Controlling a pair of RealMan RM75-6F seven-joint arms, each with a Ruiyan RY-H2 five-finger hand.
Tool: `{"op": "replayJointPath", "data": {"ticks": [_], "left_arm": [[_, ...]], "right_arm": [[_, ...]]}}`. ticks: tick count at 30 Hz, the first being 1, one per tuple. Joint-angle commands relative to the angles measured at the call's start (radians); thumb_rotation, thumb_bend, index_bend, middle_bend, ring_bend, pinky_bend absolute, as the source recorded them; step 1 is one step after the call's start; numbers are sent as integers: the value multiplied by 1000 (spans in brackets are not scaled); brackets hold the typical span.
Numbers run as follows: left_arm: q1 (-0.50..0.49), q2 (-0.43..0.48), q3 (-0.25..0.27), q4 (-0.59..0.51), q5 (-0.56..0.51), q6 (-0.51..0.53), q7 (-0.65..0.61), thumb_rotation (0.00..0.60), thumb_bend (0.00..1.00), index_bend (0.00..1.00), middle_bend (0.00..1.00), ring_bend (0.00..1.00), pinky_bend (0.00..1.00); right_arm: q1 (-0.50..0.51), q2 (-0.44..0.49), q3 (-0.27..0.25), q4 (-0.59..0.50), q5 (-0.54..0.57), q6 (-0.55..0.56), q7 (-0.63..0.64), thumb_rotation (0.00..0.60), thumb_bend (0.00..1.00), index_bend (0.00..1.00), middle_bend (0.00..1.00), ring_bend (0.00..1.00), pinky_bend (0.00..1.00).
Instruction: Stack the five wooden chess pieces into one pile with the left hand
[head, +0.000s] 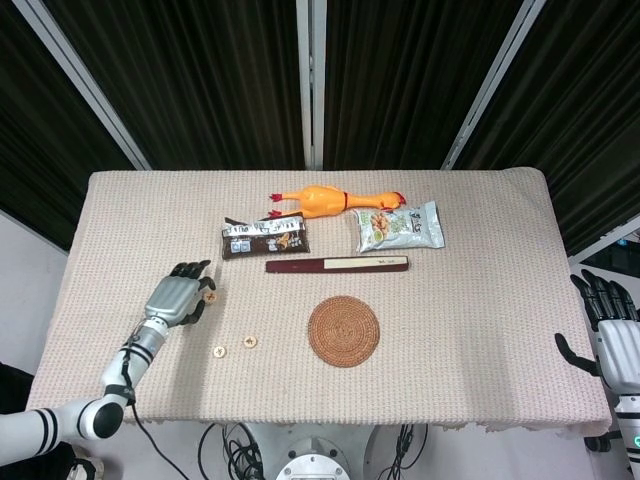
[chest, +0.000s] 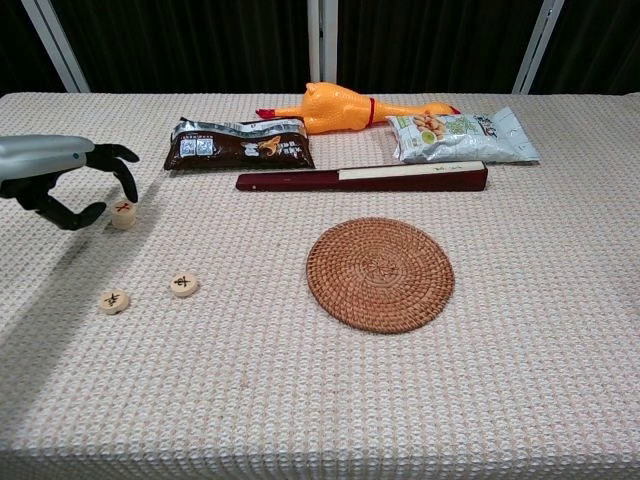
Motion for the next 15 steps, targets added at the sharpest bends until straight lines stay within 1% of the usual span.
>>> {"op": "replayJointPath", "data": {"ticks": [1,6,9,11,13,15], "left_arm": [[1,0,-1,-1,2,3,-4,600,570,316,0,0,0],[7,4,-3,-9,24,17,-19,600,564,283,0,0,0],[15,13,1,-34,51,32,-33,600,524,260,0,0,0],[20,15,8,-44,72,38,-34,600,451,254,0,0,0],[22,9,14,-43,86,44,-29,600,323,227,0,0,0],[26,-13,11,-26,100,67,-26,600,190,180,0,0,0]], "right_arm": [[0,0,0,0,0,0,0,600,282,0,0,0,0],[0,-1,1,0,1,-1,-2,600,281,0,0,0,0],[1,-1,1,-1,1,-1,-1,600,282,0,0,0,0],[1,-1,1,-1,1,-1,-1,600,282,0,0,0,0],[1,-1,0,-1,0,-2,-2,600,282,0,0,0,0],[0,0,-1,-2,0,-1,-1,600,282,0,0,0,0]]}}
